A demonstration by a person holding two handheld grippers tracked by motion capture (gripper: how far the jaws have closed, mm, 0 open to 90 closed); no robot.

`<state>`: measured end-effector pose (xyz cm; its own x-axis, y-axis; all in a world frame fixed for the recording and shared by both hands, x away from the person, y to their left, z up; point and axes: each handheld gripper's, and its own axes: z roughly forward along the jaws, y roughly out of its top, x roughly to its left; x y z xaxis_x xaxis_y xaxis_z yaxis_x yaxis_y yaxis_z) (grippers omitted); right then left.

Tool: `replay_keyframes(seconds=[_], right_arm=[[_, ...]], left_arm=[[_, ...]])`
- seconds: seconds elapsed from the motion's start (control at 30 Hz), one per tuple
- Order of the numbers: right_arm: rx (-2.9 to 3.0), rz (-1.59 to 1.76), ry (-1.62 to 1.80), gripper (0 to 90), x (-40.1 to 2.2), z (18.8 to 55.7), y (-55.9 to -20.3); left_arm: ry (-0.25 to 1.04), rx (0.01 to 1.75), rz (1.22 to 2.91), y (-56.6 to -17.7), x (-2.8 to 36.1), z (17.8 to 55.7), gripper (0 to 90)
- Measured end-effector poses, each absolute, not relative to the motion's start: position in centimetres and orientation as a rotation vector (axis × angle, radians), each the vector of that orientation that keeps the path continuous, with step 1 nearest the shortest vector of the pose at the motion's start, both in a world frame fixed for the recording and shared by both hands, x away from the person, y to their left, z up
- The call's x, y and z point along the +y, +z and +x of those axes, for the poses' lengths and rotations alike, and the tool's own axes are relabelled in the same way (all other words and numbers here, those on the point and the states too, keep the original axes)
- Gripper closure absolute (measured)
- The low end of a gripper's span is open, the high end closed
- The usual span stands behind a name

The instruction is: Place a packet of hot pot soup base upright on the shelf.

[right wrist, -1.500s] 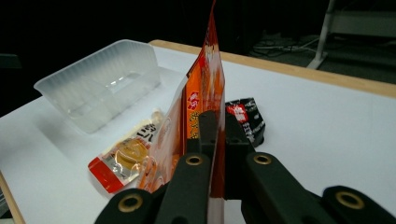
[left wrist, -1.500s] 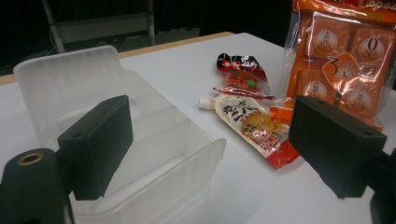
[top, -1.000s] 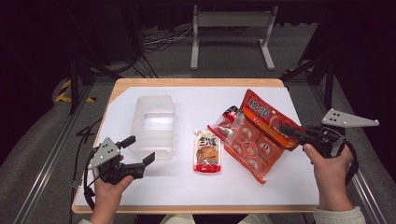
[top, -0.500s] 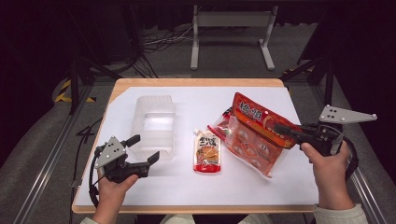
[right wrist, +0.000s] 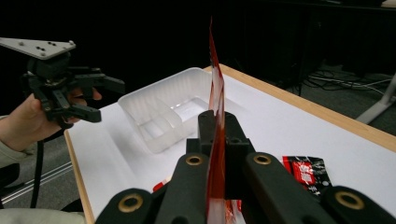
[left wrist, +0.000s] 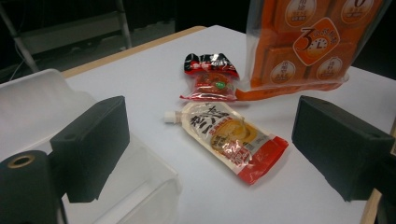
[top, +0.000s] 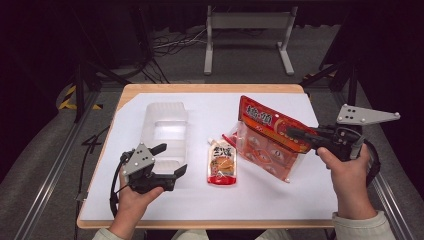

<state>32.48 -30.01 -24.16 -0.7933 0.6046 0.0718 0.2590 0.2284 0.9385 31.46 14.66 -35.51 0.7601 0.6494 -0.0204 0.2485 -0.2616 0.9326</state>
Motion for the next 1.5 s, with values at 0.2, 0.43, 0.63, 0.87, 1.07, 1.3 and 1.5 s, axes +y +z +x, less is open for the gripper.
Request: replay_keyframes(seconds=[0.2, 0.43, 0.63, 0.87, 1.07, 1.3, 1.5], right_arm=[[2.222, 0.757, 1.616, 90.0, -28.9, 32.8, -23.5], [2.243, 0.712, 1.646, 90.0, -27.7, 33.1, -23.0], [2.257, 0.68, 1.662, 90.0, -26.8, 33.3, -22.8], [2.272, 0.642, 1.679, 90.0, -26.1, 33.4, -22.6], [2.29, 0.603, 1.689, 90.0, -25.4, 33.4, -22.7], [2.303, 0.58, 1.702, 90.0, -24.6, 33.4, -22.8], [2.308, 0.563, 1.732, 90.0, -24.2, 33.5, -23.0]], left_arm=[[0.427, 0.66, 1.847, -35.3, 13.1, 32.0, 11.1], [0.367, 0.574, 1.816, -35.4, 11.8, 32.9, 11.1], [0.365, 0.548, 1.793, -35.5, 10.6, 33.9, 11.9], [0.323, 0.534, 1.78, -35.9, 9.8, 35.2, 16.6], [0.254, 0.491, 1.881, -36.2, 8.3, 36.2, 13.0], [0.198, 0.467, 1.814, -36.5, 7.6, 36.7, 15.8], [0.097, 0.468, 1.774, -37.0, 7.0, 37.2, 20.2]])
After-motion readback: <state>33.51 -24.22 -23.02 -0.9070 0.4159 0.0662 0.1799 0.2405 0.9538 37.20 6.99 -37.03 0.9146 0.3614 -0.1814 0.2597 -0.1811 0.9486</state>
